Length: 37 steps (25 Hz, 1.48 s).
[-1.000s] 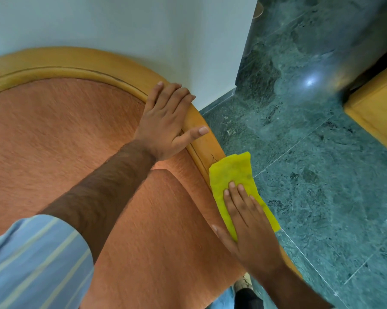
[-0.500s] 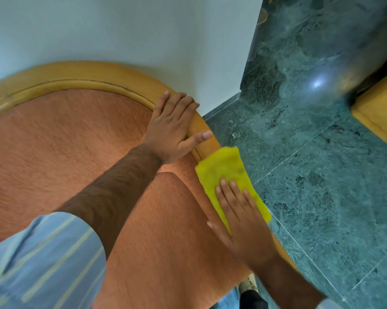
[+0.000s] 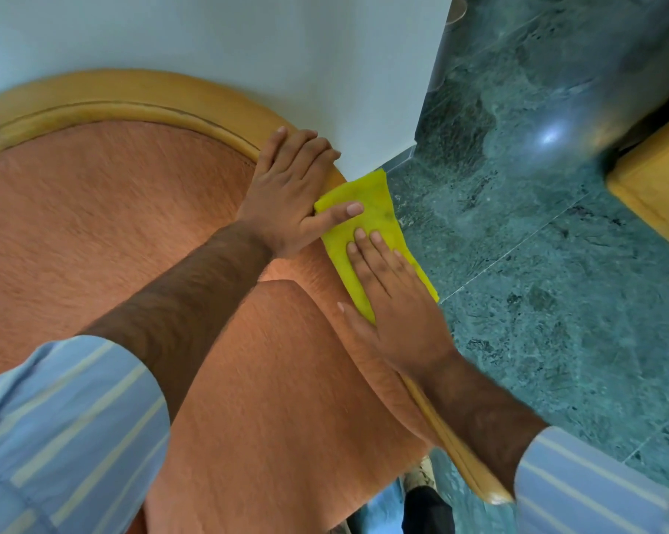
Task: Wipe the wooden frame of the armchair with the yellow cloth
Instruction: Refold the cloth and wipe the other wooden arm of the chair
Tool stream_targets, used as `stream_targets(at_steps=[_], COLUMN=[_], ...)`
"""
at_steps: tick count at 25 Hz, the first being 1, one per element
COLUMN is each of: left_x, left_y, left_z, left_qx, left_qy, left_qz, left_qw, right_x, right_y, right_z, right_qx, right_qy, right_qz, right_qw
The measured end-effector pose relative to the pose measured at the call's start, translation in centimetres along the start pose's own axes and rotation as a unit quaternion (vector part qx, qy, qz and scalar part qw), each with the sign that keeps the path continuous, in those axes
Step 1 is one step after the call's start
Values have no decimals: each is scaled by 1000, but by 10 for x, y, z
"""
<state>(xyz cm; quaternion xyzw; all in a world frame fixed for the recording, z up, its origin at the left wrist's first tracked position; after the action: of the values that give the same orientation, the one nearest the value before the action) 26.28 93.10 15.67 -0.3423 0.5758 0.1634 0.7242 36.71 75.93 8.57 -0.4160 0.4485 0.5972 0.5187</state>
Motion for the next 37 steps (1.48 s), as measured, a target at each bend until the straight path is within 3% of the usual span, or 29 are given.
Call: stream_targets(at_steps=[7,12,18,22,27,32,37], left_x=[2,0,1,0,1,3,-1], left_y=[-3,-5,-4,-5,-4,0,0], left_z=[3,3,2,3,4,3,3], left_qx=[-2,-8,-9,-13,-9,-2,-12], left_qy=[2,12,-9,13,24,-2,-4], left_qz=[10,14,8,11,22,7,-5], left_qw=[1000,1000,1000,1000,999,1000,1000], right_x=[-6,-9,-10,-5,3,2,-1], right_y=[-19,1,0,-1,-2,11,7], right_z=[-97,-36,33,-21,-86,-14,31], right_qx=[33,79,29,35,25,61,25], right_qy=[65,66,64,51,43,21,14], right_qz=[19,31,40,27,-67,-29,-14], right_qw=[997,994,997,998,997,997,999])
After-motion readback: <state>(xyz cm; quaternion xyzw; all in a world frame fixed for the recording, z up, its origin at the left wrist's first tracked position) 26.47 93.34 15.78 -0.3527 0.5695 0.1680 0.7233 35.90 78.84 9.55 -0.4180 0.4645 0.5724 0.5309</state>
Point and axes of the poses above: each hand's wrist, its own z-axis towards the middle knuckle, its own x-axis out of the palm, y = z × x, the point moved 5 cm from there along z, towards the middle knuckle, and after that the axes turned 15 degrees about -z, right-handed, at the moved point
